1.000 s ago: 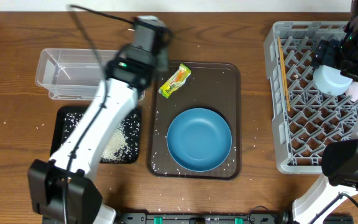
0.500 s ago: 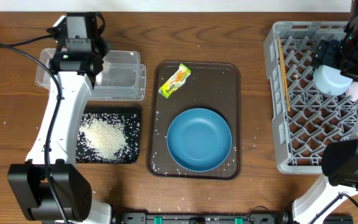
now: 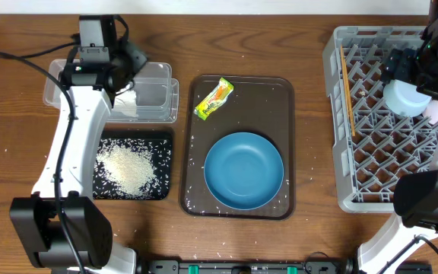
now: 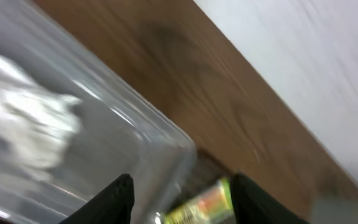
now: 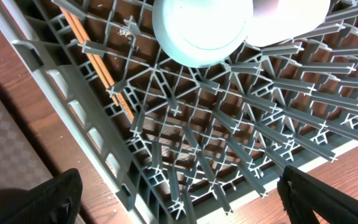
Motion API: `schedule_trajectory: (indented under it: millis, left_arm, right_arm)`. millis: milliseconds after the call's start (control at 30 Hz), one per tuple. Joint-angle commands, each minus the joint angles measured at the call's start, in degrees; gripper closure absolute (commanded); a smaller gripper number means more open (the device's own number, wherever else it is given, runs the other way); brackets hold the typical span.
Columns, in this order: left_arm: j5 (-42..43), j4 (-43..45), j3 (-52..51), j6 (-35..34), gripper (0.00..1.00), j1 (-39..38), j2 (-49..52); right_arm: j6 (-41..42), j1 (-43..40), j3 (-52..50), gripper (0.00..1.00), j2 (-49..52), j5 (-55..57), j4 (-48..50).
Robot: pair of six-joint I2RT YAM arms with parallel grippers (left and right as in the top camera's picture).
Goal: Sort waste into correct bins and load items into the dishwasher rack
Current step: 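Carry the tissue left and drop it into the clear container, then reach the left gripper to the yellow snack wrapper and grasp it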
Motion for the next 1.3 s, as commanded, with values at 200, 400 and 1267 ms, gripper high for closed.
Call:
schedule_trajectory:
  millis: [200, 400, 1267]
  left_arm:
    - [9.0, 0.0, 0.1, 32.6, 0.47, -13.1, 3.1]
    - [-7.5, 2.2, 0.1, 34.2, 0.47, -20.8, 10.3]
    - [-7.8, 7.2, 0.1, 41.6, 0.51, -22.7, 26.0]
  right_arm:
    - [0.7, -0.1, -0.1, 0.01, 0.0, 0.0, 0.0]
    - [0.7, -0.1, -0.1, 0.01, 0.0, 0.0, -0.1]
    - [0.7, -0.1, -0.1, 0.01, 0.0, 0.0, -0.1]
